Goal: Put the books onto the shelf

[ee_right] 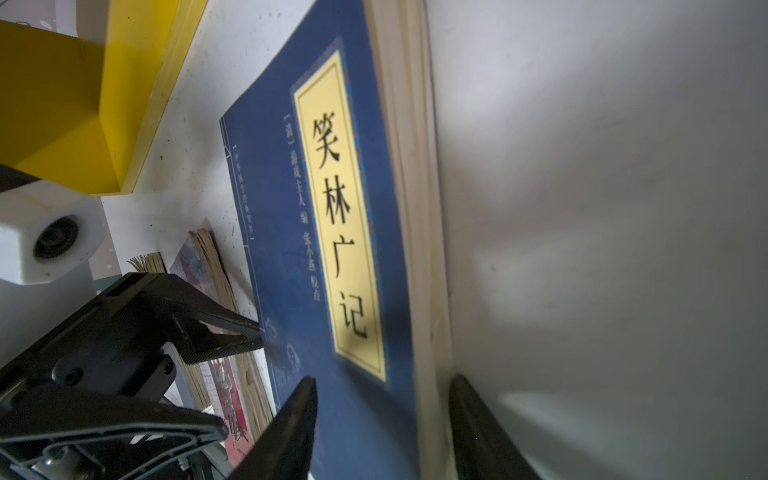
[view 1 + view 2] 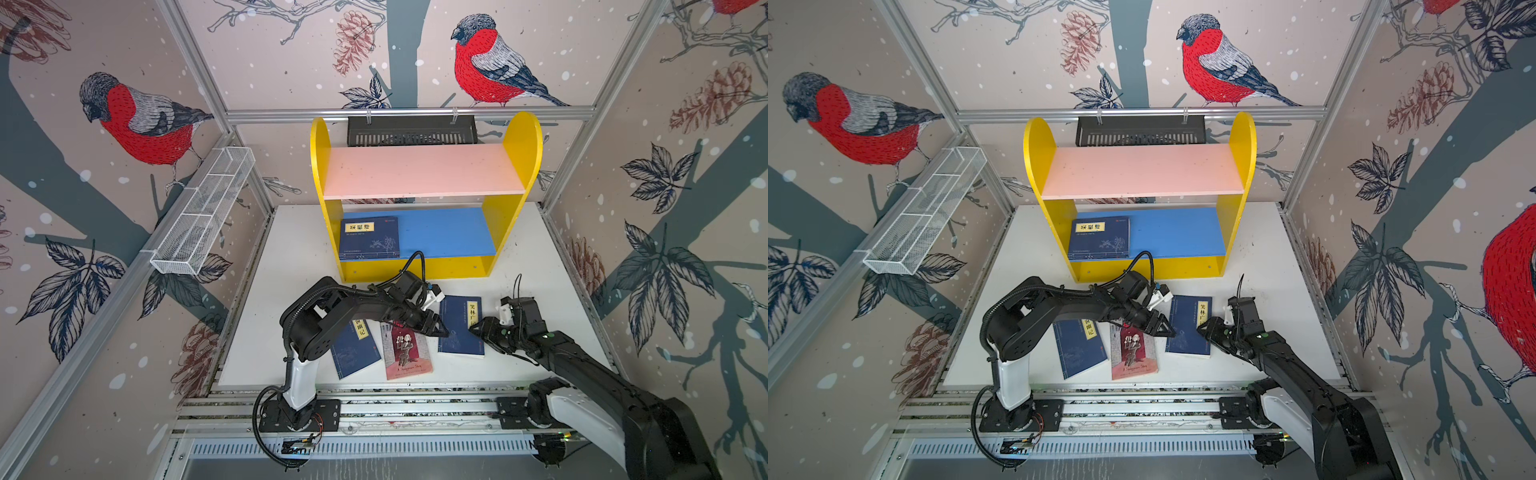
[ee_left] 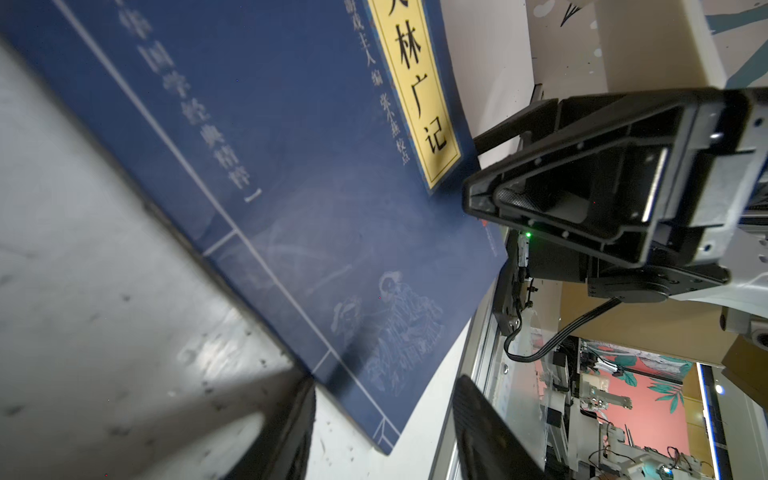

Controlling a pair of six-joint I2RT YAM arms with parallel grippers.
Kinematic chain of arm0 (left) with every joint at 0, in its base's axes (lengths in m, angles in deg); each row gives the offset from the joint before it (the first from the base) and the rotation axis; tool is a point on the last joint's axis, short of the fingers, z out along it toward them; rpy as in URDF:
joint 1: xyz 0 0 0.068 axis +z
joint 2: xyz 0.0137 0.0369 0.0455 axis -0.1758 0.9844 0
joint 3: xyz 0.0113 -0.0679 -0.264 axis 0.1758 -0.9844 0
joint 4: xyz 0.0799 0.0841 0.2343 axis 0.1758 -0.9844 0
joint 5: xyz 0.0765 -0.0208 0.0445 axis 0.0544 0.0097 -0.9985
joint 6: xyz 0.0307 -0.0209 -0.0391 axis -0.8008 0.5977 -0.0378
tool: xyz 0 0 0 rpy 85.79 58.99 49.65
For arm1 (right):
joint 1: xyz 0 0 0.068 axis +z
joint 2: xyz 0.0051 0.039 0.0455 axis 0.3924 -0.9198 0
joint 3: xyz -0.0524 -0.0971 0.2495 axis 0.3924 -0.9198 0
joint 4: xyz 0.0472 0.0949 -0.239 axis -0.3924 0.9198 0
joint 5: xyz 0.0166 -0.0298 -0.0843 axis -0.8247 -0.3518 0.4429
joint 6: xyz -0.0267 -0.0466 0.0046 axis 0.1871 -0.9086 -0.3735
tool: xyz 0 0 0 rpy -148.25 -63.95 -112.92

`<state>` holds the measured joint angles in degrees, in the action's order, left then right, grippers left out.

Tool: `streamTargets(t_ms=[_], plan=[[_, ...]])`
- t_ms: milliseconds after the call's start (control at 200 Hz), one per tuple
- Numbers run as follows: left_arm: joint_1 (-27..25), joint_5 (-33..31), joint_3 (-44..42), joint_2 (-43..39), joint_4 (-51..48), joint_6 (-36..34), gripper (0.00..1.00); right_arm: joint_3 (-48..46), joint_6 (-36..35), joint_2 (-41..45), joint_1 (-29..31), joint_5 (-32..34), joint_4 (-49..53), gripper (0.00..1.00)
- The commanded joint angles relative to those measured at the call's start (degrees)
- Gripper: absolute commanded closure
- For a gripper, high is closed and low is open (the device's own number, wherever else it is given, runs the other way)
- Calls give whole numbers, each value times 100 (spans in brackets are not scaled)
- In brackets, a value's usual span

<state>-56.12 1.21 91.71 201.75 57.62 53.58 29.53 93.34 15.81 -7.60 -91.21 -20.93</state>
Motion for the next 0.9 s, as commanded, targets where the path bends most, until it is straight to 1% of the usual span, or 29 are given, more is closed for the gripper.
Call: streamTargets(t_ms=[0,110,345,435,455,530,605,790,895], plan=[[-49,-145,20,117,-172,-71,44,-52,-59,48,16,-353,-245,53],[-67,-136,46,117,-214,-110,44,-93,-5,169,5,-482,-400,61],[-67,-369,46,82,-538,-280,44,11,-5,424,5,-471,-235,75],[-67,-467,46,41,-640,-361,44,49,-6,488,6,-451,-179,83],[-67,-484,199,22,-666,-377,44,57,-6,500,8,-452,-171,85],[-67,-539,253,-58,-795,-466,43,75,-29,540,5,-467,-138,92],[-52,-591,295,-192,-947,-595,43,101,-57,601,8,-489,-101,96],[92,-759,369,-796,-1407,-1098,41,280,-140,853,6,-617,-12,98],[312,-657,451,-1263,-1685,-1366,40,509,-215,1070,8,-739,126,99]])
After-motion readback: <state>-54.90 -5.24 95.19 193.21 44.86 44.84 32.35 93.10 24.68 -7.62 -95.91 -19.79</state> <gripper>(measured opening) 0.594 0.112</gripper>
